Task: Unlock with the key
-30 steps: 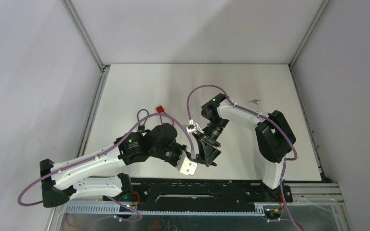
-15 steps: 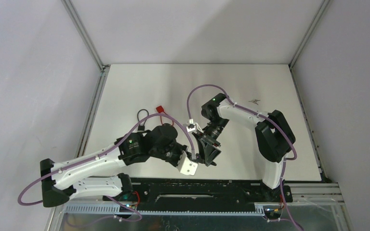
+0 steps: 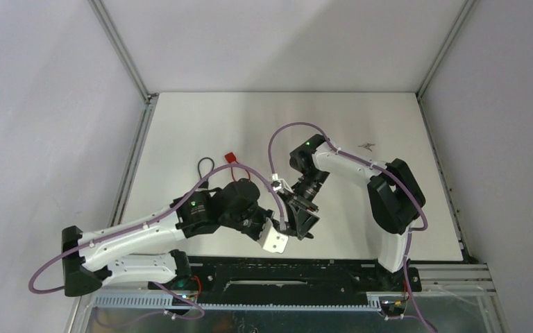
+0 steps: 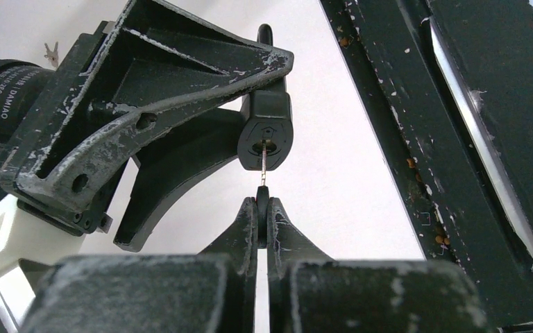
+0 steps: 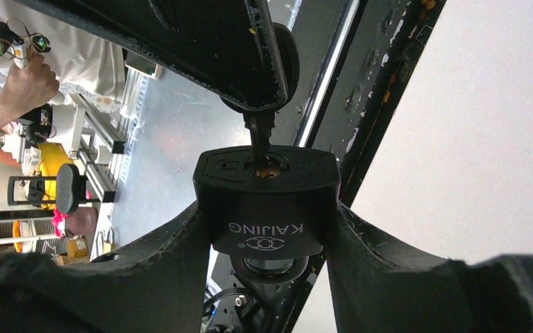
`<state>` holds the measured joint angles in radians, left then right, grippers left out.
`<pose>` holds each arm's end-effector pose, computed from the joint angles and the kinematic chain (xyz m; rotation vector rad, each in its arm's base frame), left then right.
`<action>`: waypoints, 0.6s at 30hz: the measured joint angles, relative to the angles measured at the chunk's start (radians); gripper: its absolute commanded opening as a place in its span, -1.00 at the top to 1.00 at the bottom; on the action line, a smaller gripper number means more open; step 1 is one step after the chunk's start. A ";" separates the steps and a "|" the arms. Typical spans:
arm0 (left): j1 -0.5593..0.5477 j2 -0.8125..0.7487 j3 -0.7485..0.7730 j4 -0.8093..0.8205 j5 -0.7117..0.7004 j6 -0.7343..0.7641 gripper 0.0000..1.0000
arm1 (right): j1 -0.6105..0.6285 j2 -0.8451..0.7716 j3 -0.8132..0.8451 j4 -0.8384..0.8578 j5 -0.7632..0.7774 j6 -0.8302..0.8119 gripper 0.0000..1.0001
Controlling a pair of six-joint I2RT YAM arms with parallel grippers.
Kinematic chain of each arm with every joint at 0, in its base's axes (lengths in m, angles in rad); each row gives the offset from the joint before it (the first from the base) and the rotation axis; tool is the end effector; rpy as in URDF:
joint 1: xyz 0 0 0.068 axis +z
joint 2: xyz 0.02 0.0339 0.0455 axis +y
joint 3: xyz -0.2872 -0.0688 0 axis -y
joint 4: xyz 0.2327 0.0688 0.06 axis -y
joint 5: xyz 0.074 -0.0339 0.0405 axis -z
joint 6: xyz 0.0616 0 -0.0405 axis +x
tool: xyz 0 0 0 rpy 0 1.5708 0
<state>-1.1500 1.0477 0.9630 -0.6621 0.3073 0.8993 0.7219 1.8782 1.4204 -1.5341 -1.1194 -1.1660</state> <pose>0.0691 -0.2001 0.3122 2.0620 1.0698 -0.4827 0.1892 0.2405 0.2462 1.8363 -1.7451 -1.6527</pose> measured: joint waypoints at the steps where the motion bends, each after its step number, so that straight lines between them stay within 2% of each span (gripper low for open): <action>1: 0.000 0.003 0.000 0.002 0.000 0.000 1.00 | 0.000 0.000 0.000 0.000 0.004 0.000 1.00; 18: -0.004 0.000 -0.068 0.119 -0.070 0.029 1.00 | -0.050 0.026 0.032 0.000 0.006 0.007 1.00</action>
<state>-1.1538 1.0473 0.8955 -0.5430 0.2375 0.9287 0.6716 1.9045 1.4525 -1.5337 -1.1130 -1.1587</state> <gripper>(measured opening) 0.021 0.566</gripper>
